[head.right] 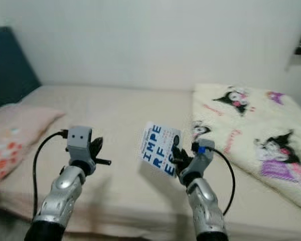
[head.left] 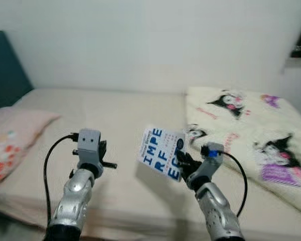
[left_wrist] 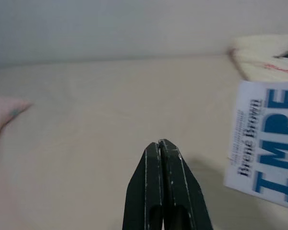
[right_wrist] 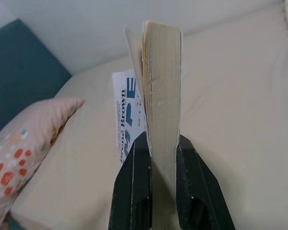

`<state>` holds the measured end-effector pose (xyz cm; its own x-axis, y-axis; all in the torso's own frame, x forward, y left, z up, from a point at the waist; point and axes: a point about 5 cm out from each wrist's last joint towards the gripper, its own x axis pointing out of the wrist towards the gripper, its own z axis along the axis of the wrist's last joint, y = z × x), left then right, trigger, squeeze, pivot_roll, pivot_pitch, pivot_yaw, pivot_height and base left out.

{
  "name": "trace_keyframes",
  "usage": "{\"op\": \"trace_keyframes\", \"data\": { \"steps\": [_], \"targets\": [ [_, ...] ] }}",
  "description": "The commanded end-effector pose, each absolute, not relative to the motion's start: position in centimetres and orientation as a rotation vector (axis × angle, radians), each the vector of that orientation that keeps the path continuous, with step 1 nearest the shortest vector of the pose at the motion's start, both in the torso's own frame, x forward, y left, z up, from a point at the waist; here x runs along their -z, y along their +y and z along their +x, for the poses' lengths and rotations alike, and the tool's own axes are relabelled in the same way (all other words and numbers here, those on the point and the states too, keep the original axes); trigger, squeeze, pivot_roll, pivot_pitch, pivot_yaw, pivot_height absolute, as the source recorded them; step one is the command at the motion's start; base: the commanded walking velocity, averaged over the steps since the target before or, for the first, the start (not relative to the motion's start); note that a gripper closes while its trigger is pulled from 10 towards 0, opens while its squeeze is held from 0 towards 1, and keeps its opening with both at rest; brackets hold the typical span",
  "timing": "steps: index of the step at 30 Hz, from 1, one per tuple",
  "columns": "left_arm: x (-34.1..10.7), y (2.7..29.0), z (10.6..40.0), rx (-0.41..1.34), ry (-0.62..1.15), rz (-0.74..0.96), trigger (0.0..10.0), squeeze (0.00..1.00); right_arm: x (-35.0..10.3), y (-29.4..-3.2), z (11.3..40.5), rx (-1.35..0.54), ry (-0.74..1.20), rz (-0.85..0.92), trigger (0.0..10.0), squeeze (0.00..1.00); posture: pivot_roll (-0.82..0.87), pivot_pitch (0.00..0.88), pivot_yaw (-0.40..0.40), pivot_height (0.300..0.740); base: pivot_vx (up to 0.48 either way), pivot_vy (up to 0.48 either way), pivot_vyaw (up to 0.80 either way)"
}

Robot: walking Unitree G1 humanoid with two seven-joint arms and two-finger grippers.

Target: Clean up the room

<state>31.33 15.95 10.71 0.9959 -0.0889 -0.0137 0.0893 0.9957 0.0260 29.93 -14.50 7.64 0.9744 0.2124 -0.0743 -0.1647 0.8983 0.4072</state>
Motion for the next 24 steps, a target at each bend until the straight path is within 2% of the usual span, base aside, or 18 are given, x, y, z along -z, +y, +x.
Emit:
{"op": "trace_keyframes", "data": {
  "steps": [1,24],
  "targets": [
    [-10.35,16.17,31.27,0.090,0.030,0.042,10.0,0.00,-8.26,-14.51,30.13,-0.199,0.082,0.420,10.0,0.00,-0.05,0.000,0.005,0.740,0.000,0.345,0.00],
    [-10.34,16.19,31.25,0.091,0.028,0.038,10.0,0.00,-8.17,-14.66,30.08,-0.190,0.081,0.429,10.0,0.00,-0.04,0.000,0.006,0.740,0.000,0.345,0.00]
  ]
}}
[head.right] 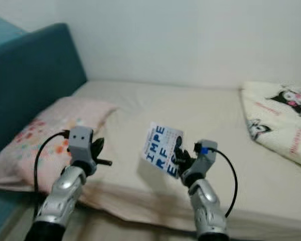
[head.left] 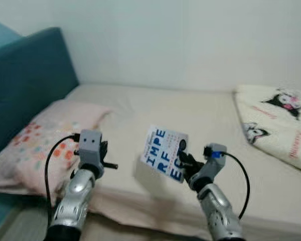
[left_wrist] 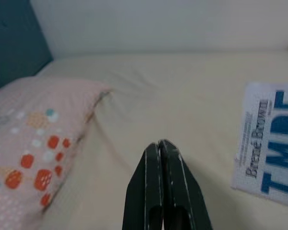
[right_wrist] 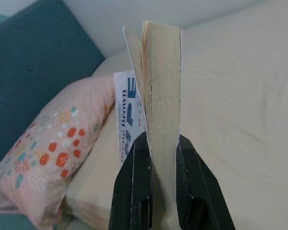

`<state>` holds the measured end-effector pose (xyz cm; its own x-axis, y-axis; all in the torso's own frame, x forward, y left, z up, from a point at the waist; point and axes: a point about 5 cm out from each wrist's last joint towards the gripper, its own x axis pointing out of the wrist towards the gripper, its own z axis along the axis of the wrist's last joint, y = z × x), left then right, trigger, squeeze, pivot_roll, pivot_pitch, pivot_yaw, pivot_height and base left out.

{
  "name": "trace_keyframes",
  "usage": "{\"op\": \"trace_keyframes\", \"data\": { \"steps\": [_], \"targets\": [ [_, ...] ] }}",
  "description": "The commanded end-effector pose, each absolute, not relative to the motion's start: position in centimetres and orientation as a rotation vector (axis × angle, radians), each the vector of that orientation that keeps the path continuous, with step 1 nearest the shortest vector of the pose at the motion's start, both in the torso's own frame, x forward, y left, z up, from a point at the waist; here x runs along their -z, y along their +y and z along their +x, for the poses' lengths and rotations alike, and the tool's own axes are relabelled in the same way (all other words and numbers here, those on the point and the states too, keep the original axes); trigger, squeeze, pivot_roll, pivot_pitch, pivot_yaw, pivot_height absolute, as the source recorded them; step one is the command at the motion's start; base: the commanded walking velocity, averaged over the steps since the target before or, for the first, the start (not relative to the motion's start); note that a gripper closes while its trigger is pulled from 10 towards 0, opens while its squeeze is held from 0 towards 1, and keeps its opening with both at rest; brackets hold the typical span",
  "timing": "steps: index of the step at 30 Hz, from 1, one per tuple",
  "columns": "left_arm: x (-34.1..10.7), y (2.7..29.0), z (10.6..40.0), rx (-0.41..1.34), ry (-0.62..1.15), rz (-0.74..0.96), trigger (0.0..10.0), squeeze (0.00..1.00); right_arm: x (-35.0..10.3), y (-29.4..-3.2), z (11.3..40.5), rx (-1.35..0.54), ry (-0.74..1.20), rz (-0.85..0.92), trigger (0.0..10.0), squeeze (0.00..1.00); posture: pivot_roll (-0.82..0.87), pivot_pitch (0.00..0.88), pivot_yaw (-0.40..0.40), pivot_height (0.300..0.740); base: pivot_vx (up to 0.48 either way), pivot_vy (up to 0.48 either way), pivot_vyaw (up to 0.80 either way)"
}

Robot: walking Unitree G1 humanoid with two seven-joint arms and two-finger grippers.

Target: Clean up the room

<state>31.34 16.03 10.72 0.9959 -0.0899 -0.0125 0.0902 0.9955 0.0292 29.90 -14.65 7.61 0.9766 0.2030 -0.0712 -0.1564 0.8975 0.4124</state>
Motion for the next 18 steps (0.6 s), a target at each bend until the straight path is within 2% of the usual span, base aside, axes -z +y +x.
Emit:
{"op": "trace_keyframes", "data": {
  "steps": [1,2,6,16,18],
  "targets": [
    [-10.36,16.17,31.27,0.092,0.028,0.040,10.0,0.00,-8.17,-14.67,30.08,-0.190,0.081,0.430,10.0,0.00,-0.04,0.000,0.006,0.740,0.000,0.251,0.00],
    [-10.44,16.01,31.28,0.105,0.026,0.046,10.0,0.00,-8.16,-14.68,30.07,-0.189,0.081,0.431,10.0,0.00,-0.04,0.000,0.007,0.740,0.000,0.000,0.00],
    [-10.77,15.28,31.15,0.146,0.010,0.099,10.0,0.00,-8.14,-14.66,30.04,-0.188,0.081,0.435,10.0,0.00,-0.04,0.000,0.007,0.740,0.000,-0.480,0.00],
    [-10.66,15.24,31.01,0.144,0.011,0.098,10.0,0.00,-8.07,-14.52,29.98,-0.187,0.080,0.443,10.0,0.00,-0.03,0.000,0.010,0.740,0.000,-0.480,0.00],
    [-10.50,15.29,31.03,0.142,0.023,0.068,10.0,0.00,-8.06,-14.54,29.98,-0.186,0.080,0.446,10.0,0.00,-0.04,0.000,0.011,0.740,0.000,0.000,0.00]
  ]
}}
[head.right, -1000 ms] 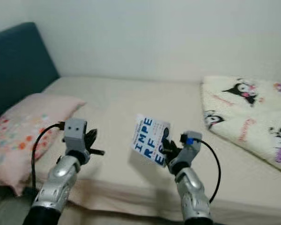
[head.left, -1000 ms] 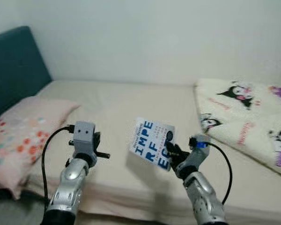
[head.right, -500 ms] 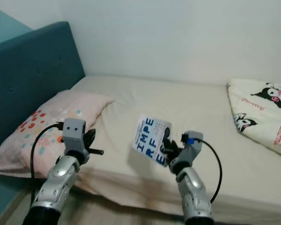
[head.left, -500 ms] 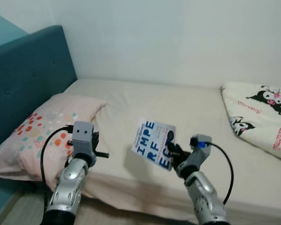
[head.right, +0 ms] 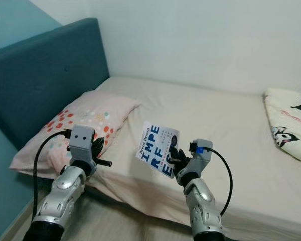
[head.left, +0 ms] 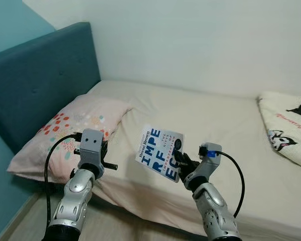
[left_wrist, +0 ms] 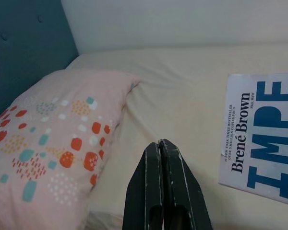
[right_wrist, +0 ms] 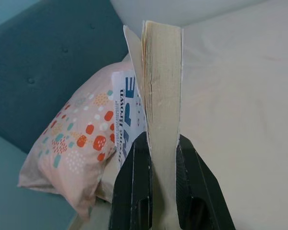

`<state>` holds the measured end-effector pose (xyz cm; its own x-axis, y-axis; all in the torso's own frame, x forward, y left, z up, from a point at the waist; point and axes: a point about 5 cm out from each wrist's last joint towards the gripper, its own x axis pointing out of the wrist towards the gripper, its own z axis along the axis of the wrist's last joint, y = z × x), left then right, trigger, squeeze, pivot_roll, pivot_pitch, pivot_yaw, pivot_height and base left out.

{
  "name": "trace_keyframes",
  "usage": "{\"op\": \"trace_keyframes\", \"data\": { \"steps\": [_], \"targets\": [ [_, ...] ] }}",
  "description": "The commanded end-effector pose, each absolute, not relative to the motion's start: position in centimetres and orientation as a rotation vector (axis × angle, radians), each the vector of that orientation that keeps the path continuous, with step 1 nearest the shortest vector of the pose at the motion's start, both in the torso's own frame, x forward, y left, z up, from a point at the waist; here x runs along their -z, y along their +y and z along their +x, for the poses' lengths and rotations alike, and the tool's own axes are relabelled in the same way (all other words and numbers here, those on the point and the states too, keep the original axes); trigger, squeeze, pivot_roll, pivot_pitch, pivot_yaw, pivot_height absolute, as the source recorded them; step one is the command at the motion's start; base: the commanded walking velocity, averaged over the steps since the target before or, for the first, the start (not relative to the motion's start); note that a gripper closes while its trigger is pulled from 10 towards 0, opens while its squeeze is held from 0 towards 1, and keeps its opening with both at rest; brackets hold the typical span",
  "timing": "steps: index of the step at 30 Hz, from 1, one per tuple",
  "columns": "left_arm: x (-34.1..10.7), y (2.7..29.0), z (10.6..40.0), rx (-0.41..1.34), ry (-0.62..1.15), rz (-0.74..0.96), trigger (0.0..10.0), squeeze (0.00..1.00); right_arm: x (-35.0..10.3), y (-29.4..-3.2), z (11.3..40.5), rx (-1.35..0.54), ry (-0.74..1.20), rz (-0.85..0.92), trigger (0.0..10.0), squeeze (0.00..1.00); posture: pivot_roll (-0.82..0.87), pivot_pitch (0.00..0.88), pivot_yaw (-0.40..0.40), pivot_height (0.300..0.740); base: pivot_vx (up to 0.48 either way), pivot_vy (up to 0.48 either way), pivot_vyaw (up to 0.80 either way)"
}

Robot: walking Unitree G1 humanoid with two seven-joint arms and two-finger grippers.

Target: Clean up the room

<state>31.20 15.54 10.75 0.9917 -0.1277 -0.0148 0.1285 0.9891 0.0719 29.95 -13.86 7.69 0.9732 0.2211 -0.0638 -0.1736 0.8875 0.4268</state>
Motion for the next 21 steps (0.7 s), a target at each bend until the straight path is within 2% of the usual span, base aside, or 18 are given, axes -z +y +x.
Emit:
{"op": "trace_keyframes", "data": {
  "steps": [1,14,16,21],
  "targets": [
    [-10.42,15.31,31.09,0.140,0.032,0.068,10.0,0.00,-8.08,-14.57,29.99,-0.185,0.079,0.446,10.0,0.00,-0.04,0.000,0.012,0.740,0.000,0.000,0.00],
    [-10.16,14.87,31.30,0.109,0.057,0.046,10.0,0.00,-8.40,-14.55,30.23,-0.192,0.072,0.422,10.0,0.00,-0.04,0.000,0.008,0.740,0.000,0.000,0.00],
    [-10.26,14.92,31.33,0.102,0.049,0.024,10.0,0.00,-8.44,-14.48,30.27,-0.197,0.074,0.418,10.0,0.00,-0.04,0.000,0.004,0.740,0.000,0.000,0.58],
    [-10.59,15.06,31.34,0.093,0.026,-0.003,10.0,0.00,-8.49,-14.24,30.31,-0.224,0.079,0.393,10.0,0.00,-0.04,0.000,0.001,0.740,0.320,0.000,0.80]
  ]
}}
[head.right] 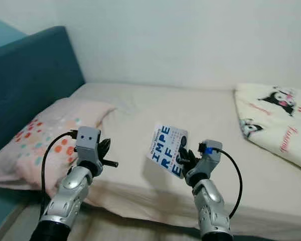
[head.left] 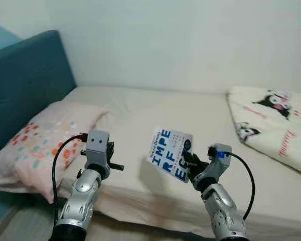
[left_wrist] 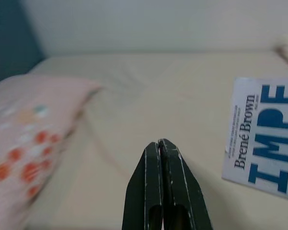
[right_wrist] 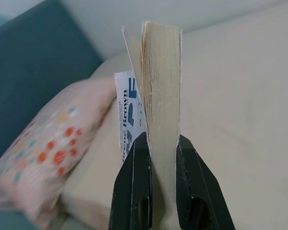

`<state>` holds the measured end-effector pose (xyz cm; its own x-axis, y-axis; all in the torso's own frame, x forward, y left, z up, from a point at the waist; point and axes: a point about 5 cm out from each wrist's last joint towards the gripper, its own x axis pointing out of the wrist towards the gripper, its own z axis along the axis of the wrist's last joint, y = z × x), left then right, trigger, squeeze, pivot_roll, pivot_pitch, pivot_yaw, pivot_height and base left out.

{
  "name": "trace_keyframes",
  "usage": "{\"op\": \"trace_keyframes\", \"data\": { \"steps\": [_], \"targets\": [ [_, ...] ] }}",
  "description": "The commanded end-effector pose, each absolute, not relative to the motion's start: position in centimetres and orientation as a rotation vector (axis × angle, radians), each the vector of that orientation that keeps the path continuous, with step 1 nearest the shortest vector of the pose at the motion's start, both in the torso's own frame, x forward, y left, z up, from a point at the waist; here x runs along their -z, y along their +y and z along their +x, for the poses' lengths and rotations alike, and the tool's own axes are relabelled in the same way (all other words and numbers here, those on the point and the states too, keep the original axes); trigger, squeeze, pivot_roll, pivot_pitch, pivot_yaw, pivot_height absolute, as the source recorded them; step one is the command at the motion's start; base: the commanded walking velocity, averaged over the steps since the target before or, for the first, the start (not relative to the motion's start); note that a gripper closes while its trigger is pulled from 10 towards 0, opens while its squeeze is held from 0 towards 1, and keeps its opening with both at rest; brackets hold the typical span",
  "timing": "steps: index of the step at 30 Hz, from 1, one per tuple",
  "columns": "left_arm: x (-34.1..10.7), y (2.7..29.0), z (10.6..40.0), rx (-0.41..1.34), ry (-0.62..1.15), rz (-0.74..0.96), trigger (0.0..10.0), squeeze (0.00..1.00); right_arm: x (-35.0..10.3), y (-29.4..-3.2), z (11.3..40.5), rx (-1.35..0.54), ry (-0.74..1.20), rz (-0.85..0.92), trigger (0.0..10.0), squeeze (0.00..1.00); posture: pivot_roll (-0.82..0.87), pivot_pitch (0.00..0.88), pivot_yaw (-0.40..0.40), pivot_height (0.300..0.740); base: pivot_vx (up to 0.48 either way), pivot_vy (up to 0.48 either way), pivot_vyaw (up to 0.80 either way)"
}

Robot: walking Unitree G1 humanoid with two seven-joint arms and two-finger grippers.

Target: Clean up the room

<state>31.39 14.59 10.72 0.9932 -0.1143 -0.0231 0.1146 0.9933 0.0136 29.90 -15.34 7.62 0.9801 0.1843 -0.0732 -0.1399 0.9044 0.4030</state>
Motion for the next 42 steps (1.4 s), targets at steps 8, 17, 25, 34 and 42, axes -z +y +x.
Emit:
{"op": "trace_keyframes", "data": {
  "steps": [8,17,25,34,42],
  "targets": [
    [-10.7,15.1,31.3,0.076,0.022,-0.020,10.0,0.00,-8.5,-13.5,30.2,-0.277,0.090,0.359,10.0,0.00,-0.04,0.000,-0.007,0.740,0.430,0.000,0.80],
    [-10.6,15.4,31.1,0.058,0.022,-0.027,10.0,0.00,-8.4,-12.9,30.1,-0.325,0.097,0.345,10.0,0.00,-0.04,0.000,-0.014,0.740,0.435,0.000,0.71],
    [-10.3,16.1,30.8,0.024,0.037,-0.067,10.0,0.00,-8.2,-12.8,29.9,-0.337,0.109,0.347,10.0,0.00,-0.04,0.000,-0.017,0.740,0.250,0.158,0.00],
    [-10.4,16.0,30.7,0.035,0.022,-0.037,10.0,0.00,-8.0,-12.9,29.8,-0.336,0.116,0.349,10.0,0.00,-0.04,0.000,-0.017,0.740,0.000,0.146,0.00],
    [-10.4,15.6,30.7,0.069,0.014,0.004,10.0,0.00,-7.9,-13.2,29.6,-0.322,0.118,0.357,10.0,0.00,-0.04,0.000,-0.014,0.740,0.000,0.000,0.00]
  ]
}}
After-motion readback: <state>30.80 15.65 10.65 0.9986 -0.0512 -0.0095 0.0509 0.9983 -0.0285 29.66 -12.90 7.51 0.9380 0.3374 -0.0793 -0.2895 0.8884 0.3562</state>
